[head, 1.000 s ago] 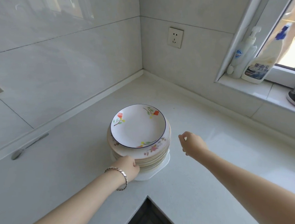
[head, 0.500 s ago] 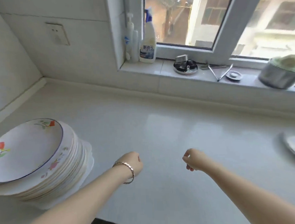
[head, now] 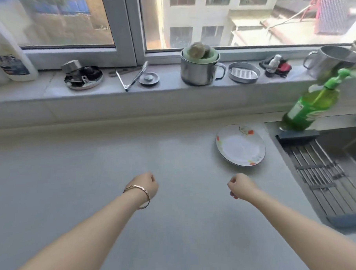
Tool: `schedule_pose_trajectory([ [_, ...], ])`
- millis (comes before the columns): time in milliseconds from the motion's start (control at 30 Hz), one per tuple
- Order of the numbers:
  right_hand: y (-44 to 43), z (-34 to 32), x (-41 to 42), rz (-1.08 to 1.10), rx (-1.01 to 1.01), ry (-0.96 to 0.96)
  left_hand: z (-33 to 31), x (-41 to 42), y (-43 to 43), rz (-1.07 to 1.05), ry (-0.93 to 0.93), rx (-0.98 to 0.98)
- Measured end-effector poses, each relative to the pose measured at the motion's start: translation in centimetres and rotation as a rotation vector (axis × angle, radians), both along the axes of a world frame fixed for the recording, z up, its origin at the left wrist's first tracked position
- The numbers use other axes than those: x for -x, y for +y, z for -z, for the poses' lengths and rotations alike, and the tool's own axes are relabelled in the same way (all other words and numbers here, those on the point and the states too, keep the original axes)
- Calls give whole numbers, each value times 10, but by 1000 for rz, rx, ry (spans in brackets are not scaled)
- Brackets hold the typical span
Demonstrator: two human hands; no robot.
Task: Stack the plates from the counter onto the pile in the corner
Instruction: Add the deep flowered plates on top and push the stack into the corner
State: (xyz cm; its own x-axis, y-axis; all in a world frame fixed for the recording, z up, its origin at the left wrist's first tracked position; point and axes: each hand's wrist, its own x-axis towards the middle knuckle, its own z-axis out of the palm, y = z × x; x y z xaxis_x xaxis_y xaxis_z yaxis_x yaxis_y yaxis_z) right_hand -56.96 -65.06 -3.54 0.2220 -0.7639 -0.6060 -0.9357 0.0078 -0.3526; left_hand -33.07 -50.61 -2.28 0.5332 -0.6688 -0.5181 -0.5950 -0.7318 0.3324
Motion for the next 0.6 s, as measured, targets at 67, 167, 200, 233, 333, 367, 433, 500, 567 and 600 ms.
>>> schedule_pose_trajectory([
  [67, -26, 4, 27, 115, -24, -22, 4, 20, -29, 20, 34, -14],
  [167, -58, 13, 53, 389, -94, -140, 10, 42, -62, 59, 57, -24],
  [200, -68, 17, 57, 506, -117, -192, 11, 46, -71, 67, 60, -27],
  [233, -77, 21, 60, 625, -141, -244, 13, 49, -79, 73, 59, -31],
  [333, -100, 32, 58, 887, -190, -392, 20, 52, -98, 79, 47, -43],
  [367, -107, 36, 56, 912, -185, -415, 23, 51, -103, 75, 46, -49],
  [433, -115, 47, 49, 927, -176, -456, 28, 49, -110, 58, 53, -61],
  [500, -120, 58, 44, 968, -186, -502, 33, 46, -114, 42, 65, -64],
  [567, -123, 66, 40, 995, -172, -552, 36, 44, -116, 33, 71, -70],
  [600, -124, 68, 39, 981, -154, -564, 38, 42, -115, 34, 71, -73],
])
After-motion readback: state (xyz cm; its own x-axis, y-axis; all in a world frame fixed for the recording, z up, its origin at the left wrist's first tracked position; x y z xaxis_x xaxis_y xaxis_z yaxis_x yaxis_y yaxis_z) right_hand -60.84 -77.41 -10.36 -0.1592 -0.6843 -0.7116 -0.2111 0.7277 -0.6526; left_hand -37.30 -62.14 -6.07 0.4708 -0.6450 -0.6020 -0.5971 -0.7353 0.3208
